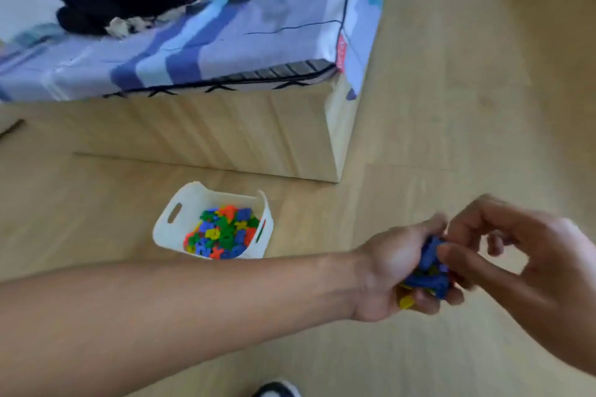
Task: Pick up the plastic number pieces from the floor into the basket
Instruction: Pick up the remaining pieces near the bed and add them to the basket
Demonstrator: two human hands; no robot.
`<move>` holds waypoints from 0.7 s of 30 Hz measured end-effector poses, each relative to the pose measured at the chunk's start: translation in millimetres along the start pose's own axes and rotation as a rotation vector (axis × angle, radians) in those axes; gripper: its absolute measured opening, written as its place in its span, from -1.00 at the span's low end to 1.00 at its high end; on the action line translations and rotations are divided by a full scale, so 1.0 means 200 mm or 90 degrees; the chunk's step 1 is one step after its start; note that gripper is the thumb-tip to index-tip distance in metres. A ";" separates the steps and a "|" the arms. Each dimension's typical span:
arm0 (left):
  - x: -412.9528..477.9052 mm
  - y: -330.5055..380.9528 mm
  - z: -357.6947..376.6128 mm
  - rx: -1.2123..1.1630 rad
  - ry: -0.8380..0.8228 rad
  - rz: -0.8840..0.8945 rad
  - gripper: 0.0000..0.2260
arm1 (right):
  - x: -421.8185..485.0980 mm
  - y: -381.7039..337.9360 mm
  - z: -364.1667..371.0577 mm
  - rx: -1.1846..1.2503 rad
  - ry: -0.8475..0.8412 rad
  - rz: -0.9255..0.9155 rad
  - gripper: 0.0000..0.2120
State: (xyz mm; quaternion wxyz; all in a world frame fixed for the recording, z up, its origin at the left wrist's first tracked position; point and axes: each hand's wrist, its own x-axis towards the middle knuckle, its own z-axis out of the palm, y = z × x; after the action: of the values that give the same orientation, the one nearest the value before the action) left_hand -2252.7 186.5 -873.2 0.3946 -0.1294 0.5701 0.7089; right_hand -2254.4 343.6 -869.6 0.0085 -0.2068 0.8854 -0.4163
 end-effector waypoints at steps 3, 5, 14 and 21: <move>-0.15 -0.02 -0.28 -0.058 0.118 0.049 -0.59 | 0.17 -0.16 0.25 0.092 -0.041 -0.061 -0.87; -0.25 -0.04 -0.48 -0.056 0.219 0.080 -0.62 | 0.27 -0.26 0.42 0.127 -0.098 -0.084 -0.88; -0.36 -0.01 -1.36 0.041 0.545 0.053 -0.62 | 0.56 -0.35 1.07 0.285 -0.251 0.124 -0.92; -0.36 -0.13 -1.62 -0.092 0.522 -0.037 -0.41 | 0.61 -0.39 1.29 0.387 -0.264 0.270 -0.95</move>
State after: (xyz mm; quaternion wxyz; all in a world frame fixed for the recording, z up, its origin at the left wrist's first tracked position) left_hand -2272.5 -136.5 -948.2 0.1450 -0.4442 0.6251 0.6253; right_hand -2290.0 64.2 -960.6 0.3324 -0.0877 0.7249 -0.5970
